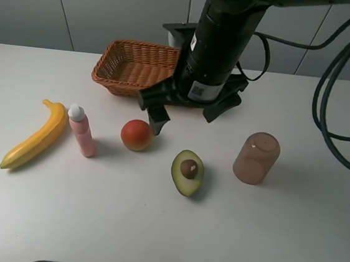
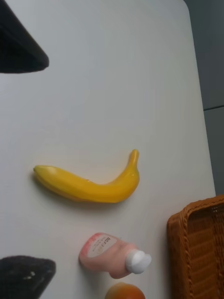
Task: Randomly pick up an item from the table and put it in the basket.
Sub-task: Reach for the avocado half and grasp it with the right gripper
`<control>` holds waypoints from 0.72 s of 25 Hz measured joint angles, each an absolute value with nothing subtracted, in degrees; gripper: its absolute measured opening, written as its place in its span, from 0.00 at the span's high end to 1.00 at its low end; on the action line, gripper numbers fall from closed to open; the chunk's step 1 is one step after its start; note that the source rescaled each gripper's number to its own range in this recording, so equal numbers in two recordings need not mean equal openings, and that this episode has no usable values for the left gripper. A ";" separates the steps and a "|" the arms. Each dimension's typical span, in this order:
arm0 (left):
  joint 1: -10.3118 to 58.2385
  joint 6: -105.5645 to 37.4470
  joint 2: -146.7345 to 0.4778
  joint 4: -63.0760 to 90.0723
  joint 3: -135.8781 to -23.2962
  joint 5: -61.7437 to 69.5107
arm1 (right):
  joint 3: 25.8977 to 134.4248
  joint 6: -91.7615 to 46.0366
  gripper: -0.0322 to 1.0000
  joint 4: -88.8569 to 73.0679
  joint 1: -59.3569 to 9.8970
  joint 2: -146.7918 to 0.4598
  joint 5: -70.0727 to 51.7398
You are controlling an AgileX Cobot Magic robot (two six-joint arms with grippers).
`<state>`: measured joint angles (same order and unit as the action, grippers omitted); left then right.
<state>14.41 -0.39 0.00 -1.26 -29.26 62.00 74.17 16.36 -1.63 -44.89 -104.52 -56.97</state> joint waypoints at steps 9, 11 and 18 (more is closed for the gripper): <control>14.41 0.00 0.00 -1.26 -29.26 62.00 | 74.17 19.08 0.00 -0.69 -45.02 -112.05 -56.82; 14.41 0.00 0.00 -1.26 -29.26 62.00 | 74.17 19.31 0.00 -0.69 -45.02 -113.35 -56.82; 14.41 -0.39 0.00 -1.26 -29.26 62.00 | 74.21 19.64 0.00 -0.61 -45.02 -117.23 -56.32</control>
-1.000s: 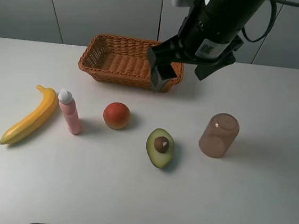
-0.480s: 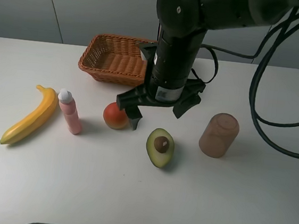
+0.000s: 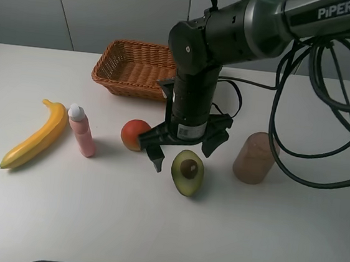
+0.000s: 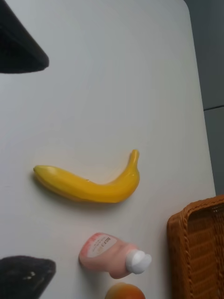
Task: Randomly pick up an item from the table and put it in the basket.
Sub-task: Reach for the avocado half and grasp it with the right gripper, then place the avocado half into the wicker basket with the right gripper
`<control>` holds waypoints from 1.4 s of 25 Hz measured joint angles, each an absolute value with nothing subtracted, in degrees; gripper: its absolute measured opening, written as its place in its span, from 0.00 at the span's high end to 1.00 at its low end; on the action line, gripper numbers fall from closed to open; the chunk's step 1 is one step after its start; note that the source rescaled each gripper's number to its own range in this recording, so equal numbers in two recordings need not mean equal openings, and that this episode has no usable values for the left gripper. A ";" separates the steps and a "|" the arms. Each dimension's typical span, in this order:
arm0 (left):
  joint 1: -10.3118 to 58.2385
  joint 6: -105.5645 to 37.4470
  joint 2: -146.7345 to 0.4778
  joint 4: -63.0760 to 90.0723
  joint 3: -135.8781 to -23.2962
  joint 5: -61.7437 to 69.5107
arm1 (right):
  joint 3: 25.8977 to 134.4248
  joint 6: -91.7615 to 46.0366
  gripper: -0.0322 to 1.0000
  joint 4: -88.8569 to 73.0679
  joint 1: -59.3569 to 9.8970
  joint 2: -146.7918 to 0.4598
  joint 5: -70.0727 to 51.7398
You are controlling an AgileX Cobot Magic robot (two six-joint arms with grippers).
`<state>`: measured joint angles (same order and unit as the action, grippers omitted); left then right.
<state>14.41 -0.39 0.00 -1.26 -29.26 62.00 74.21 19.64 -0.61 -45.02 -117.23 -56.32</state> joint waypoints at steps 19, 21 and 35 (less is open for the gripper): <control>14.41 -0.39 0.00 -1.26 -29.26 62.00 | 70.02 19.50 0.14 -2.89 -43.35 -119.69 -49.37; 14.41 -0.39 0.00 -1.26 -29.26 62.00 | 70.02 19.36 0.65 -3.62 -43.35 -120.13 -49.28; 14.41 0.00 0.00 -1.26 -29.26 62.00 | 70.02 17.42 0.96 -3.74 -43.35 -120.22 -49.28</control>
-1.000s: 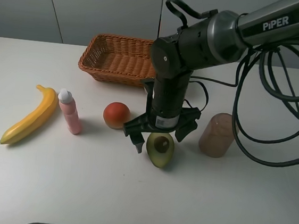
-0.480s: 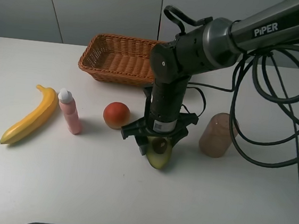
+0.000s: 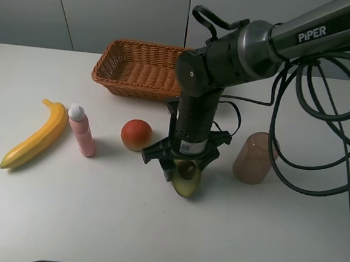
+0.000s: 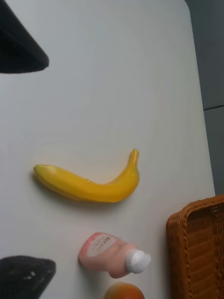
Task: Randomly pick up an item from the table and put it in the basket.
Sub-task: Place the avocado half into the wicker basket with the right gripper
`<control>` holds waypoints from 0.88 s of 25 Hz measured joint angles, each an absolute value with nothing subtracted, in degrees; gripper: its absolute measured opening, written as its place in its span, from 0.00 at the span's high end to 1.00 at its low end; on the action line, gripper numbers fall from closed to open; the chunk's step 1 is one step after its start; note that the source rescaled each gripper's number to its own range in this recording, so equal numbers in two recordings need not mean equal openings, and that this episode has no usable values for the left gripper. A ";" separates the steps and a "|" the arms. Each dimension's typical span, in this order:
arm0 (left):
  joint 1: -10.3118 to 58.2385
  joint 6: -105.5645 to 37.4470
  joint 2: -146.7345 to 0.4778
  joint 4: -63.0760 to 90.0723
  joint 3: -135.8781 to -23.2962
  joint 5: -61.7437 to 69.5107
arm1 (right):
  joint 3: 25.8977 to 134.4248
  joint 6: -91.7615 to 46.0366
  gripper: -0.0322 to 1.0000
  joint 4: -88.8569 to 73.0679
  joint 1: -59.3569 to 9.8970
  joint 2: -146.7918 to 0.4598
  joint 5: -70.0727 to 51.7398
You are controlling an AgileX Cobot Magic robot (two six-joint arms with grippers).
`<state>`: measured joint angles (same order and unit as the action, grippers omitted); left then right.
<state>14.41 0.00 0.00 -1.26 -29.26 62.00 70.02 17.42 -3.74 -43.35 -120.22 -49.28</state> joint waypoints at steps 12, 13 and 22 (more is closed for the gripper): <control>14.41 0.00 0.00 -1.26 -29.26 62.00 | 80.61 17.08 0.96 4.67 -43.35 -107.86 -53.10; 14.41 0.00 0.00 -1.26 -29.26 62.00 | 82.83 16.94 0.96 6.92 -43.35 -106.62 -53.13; 14.41 0.00 0.00 -1.26 -29.26 62.00 | 96.62 13.49 0.96 20.31 -39.29 -108.42 -34.49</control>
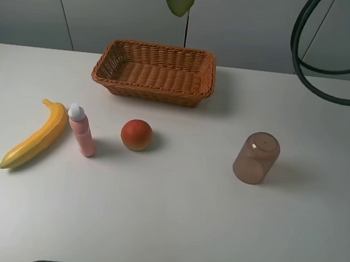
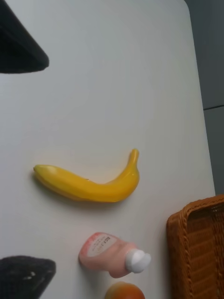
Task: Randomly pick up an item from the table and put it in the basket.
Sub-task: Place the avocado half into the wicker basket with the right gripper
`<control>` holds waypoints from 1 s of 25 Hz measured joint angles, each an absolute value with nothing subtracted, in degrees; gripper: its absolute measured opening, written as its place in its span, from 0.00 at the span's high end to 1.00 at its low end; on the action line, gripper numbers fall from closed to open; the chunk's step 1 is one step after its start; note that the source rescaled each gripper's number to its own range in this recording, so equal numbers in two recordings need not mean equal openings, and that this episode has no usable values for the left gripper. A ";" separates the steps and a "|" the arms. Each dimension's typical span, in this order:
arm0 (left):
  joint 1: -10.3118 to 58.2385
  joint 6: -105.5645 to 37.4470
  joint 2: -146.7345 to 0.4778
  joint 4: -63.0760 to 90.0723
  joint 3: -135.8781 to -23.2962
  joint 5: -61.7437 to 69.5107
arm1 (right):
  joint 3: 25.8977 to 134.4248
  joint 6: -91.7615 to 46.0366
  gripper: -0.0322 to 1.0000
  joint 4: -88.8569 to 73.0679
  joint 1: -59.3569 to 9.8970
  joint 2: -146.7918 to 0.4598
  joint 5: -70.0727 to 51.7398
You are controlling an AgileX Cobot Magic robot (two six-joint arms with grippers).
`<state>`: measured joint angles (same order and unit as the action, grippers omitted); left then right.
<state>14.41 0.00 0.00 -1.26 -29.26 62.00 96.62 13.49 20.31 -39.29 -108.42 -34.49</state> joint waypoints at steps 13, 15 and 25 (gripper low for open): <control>14.41 0.00 0.00 -1.16 -29.26 62.00 | 103.41 12.88 0.96 20.24 -37.10 -131.92 -27.21; 14.41 0.00 0.00 -1.16 -29.26 62.00 | 104.37 12.78 0.96 20.24 -37.10 -133.34 -27.21; 14.41 0.00 0.00 -1.16 -29.26 62.00 | 105.03 12.44 0.96 19.98 -37.10 -133.85 -27.21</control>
